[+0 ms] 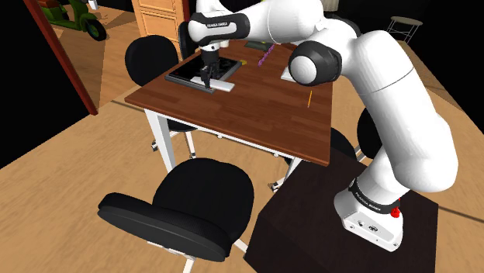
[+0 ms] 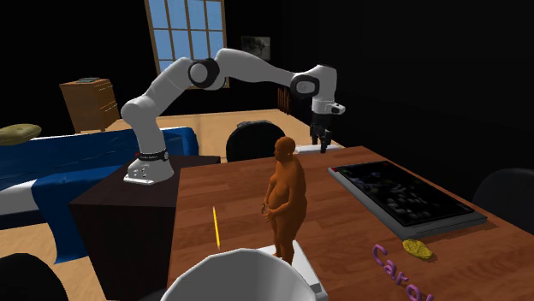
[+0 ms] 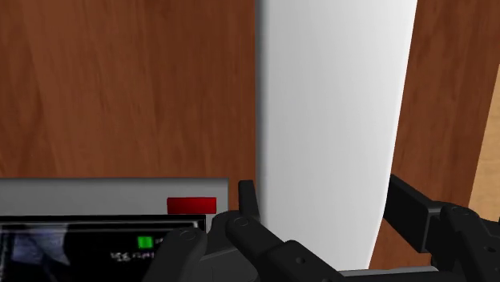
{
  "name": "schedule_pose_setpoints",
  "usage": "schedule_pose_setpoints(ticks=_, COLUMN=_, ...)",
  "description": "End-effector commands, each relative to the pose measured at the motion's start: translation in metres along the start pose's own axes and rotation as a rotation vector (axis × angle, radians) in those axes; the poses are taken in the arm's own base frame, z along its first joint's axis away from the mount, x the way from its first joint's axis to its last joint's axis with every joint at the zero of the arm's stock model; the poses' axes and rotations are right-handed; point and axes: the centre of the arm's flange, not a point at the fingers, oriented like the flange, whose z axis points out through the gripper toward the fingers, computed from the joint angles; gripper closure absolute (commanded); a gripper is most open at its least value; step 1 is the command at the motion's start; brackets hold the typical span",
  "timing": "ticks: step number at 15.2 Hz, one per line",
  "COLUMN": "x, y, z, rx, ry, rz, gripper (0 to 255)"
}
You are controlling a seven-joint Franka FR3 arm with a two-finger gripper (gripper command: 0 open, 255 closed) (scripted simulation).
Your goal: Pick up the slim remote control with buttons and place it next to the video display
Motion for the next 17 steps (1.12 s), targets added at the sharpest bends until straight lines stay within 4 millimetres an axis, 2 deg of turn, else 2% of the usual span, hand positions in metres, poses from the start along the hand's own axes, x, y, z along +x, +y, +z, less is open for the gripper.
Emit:
schedule_pose_setpoints(ticks=1, x=0.000, y=0.000, z=0.011, rx=0.000, ry=0.001, rz=0.000, gripper=255)
schedule_pose_setpoints(ticks=13, x=0.001, y=-0.001, z=0.075, rx=0.000, ry=0.001, rz=0.000, gripper=255)
schedule_pose_setpoints(ticks=17, x=0.001, y=-0.001, z=0.075, rx=0.000, ry=0.001, rz=0.000, gripper=255)
